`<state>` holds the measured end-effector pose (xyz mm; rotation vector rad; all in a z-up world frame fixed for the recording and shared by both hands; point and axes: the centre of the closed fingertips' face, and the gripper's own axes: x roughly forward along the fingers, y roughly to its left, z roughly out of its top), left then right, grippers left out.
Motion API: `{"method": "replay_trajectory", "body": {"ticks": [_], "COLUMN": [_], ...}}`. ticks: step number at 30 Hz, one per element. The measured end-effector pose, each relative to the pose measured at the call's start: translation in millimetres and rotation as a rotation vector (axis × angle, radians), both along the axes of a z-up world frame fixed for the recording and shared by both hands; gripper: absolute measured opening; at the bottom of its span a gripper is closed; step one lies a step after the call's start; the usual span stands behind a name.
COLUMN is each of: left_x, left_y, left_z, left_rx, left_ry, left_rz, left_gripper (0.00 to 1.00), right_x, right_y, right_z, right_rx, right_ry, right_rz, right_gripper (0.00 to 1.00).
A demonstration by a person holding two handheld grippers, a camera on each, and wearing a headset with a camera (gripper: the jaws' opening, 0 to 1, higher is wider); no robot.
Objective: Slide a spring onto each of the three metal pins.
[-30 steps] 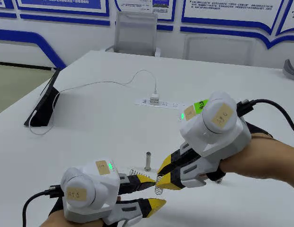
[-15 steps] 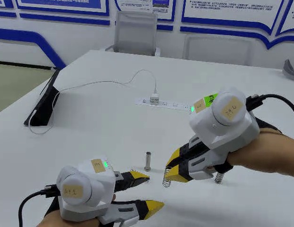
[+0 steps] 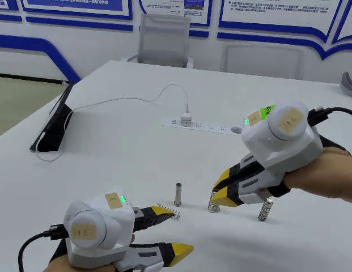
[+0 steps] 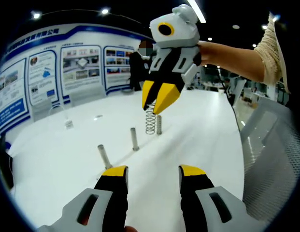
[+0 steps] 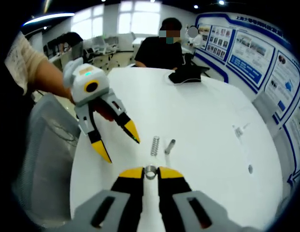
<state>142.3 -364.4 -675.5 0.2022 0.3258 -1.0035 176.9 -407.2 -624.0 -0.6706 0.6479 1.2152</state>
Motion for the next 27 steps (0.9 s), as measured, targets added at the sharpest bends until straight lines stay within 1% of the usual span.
{"method": "replay_trajectory", "body": {"ticks": [10,14,20,27], "left_x": [-0.4,0.2,1.2,2.2], "left_y": [1.0,1.8,3.5,5.4], "left_z": [-0.7,-1.4,-1.1,-2.1], "left_rx": [-0.004,-0.005,-0.008,-0.012], "left_ry": [0.009,0.011,0.013,0.020], "left_rz": [0.007,0.011,0.018,0.025], "left_gripper": [0.44,0.45,0.45,0.46], "right_x": [21.7,30.7,44.6,49.2], "right_y": [-13.4,-16.6,-17.2,-17.7], "right_z": [4.5,3.0,2.1,-6.2], "right_rx": [0.008,0.011,0.028,0.021], "right_ry": [-0.027,-0.037,-0.046,-0.033], "right_rz": [-0.071,-0.098,-0.135,-0.155], "right_gripper": [0.12,0.12,0.12,0.12]}}
